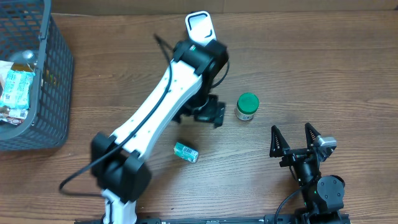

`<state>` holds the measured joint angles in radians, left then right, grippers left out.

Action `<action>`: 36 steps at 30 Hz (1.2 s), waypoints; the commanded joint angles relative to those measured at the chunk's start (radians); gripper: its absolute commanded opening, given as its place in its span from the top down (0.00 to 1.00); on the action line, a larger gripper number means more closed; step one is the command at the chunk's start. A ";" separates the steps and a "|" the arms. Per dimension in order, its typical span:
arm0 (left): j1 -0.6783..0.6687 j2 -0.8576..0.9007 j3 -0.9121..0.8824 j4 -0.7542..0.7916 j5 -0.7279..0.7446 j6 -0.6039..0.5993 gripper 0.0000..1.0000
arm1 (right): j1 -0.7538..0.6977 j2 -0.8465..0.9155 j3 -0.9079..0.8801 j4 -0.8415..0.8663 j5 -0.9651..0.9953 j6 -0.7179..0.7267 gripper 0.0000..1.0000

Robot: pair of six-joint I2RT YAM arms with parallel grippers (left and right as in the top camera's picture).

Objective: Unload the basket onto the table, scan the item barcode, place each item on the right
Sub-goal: 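Move the left gripper down over the green Kleenex tissue pack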

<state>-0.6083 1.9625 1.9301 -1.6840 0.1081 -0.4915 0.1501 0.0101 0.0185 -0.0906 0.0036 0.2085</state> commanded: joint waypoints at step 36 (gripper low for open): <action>-0.093 -0.119 -0.689 0.537 0.042 -0.702 0.02 | -0.006 -0.007 -0.011 0.006 -0.006 -0.007 0.00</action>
<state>-0.7006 1.8484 1.2606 -1.1481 0.1616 -1.1767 0.1501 0.0101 0.0185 -0.0898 0.0032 0.2081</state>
